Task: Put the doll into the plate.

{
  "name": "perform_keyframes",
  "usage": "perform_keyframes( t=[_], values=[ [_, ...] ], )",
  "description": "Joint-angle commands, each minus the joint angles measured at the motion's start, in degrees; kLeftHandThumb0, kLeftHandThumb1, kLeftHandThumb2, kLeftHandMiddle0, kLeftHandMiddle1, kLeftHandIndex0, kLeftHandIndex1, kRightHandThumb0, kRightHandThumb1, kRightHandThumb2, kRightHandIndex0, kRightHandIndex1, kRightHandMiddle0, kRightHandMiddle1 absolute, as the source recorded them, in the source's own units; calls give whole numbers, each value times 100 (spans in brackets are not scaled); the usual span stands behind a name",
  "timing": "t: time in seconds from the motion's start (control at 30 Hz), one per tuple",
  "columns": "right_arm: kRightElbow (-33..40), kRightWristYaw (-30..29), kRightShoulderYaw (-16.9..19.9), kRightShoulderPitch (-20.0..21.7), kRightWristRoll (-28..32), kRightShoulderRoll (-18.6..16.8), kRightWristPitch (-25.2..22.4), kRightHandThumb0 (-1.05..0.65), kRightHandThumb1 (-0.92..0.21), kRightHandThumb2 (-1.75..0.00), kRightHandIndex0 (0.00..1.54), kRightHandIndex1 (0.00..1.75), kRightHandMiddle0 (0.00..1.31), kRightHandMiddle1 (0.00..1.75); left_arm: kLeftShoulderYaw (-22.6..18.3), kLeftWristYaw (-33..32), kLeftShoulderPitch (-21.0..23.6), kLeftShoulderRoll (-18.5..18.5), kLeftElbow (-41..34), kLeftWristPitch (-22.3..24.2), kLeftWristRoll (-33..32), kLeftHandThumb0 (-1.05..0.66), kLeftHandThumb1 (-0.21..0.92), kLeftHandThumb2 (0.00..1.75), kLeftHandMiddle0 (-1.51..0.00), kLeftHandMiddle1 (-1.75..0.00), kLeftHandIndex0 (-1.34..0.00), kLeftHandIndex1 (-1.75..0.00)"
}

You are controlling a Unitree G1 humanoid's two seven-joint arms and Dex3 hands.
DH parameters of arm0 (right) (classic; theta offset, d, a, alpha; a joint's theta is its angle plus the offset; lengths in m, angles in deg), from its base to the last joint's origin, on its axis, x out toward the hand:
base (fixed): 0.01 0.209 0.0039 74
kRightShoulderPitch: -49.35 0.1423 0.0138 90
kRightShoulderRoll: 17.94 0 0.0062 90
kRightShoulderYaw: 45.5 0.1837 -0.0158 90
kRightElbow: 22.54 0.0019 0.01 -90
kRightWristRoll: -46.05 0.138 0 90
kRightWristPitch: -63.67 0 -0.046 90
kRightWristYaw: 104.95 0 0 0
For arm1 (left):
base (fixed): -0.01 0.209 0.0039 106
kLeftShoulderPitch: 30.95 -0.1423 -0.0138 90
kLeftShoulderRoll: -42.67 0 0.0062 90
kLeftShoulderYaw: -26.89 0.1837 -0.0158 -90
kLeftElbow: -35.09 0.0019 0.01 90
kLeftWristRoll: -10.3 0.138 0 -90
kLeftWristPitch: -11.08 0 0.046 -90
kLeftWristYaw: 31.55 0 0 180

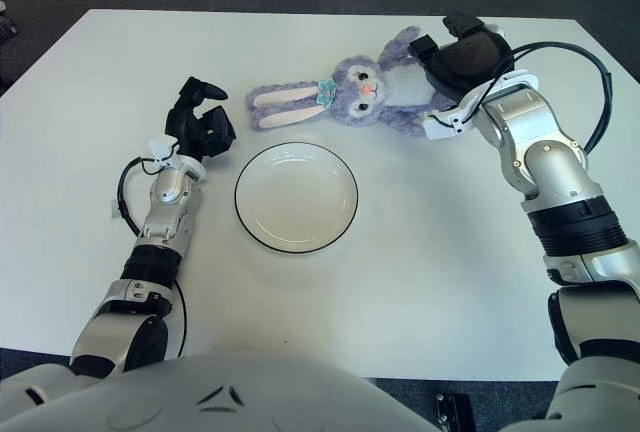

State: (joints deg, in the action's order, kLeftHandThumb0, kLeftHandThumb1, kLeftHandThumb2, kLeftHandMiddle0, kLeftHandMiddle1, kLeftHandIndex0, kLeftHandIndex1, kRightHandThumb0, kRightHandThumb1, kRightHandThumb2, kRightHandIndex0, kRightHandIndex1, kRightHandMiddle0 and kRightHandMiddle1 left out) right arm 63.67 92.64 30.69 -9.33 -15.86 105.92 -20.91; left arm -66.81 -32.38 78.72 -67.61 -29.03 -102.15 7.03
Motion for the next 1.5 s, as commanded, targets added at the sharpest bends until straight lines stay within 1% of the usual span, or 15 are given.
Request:
perform_keyframes(
  t=[0.0,0.13,0.3,0.43,0.63,0.73,0.83,1.2,1.47],
  values=[
    [-213,41,-56,214,-37,-76,-98,-74,-46,-77,3,4,0,39,-9,-64,-406,-49,291,-65,43,-42,51,107,-106,-175,-46,-175],
    [-620,-71,-173,403,-110,-115,-99,-77,-50,-74,1,2,0,34,-17,-75,-401,-49,304,-82,57,-42,51,107,-106,-175,-46,-175],
    [-694,-54,-241,442,-181,-115,-167,-83,-60,-64,0,0,0,23,-21,-80,-400,-42,314,-114,78,-42,52,106,-107,-175,-46,-175],
    [-784,-57,-297,480,-221,-138,-238,-86,-66,-57,0,0,0,19,-22,-81,-395,-37,327,-147,91,-42,52,106,-107,-175,-45,-175],
    [-1251,-216,-437,644,-369,-279,-464,-91,-74,-48,0,0,0,14,-34,-69,-400,-9,318,-139,88,-42,53,106,-106,-175,-45,-175],
    [-1332,-223,-481,697,-384,-314,-549,-91,-76,-46,0,0,0,13,-43,-60,-398,5,316,-133,81,-42,52,106,-105,-175,-45,-175],
    [-1390,-140,-549,777,-462,-340,-693,-92,-81,-39,0,0,0,13,-52,-44,-403,23,299,-95,66,-42,52,106,-104,-175,-45,-175],
    [-1813,-82,-818,1075,-687,-468,-1054,-92,-87,-33,0,0,0,16,-86,-47,-381,112,275,24,71,-42,51,107,-101,-175,-46,-175],
    [-2349,-340,-965,1249,-644,-630,-1151,-89,-87,-31,0,0,0,17,-133,-85,-344,154,315,31,83,-42,52,106,-100,-175,-45,-175]
  ],
)
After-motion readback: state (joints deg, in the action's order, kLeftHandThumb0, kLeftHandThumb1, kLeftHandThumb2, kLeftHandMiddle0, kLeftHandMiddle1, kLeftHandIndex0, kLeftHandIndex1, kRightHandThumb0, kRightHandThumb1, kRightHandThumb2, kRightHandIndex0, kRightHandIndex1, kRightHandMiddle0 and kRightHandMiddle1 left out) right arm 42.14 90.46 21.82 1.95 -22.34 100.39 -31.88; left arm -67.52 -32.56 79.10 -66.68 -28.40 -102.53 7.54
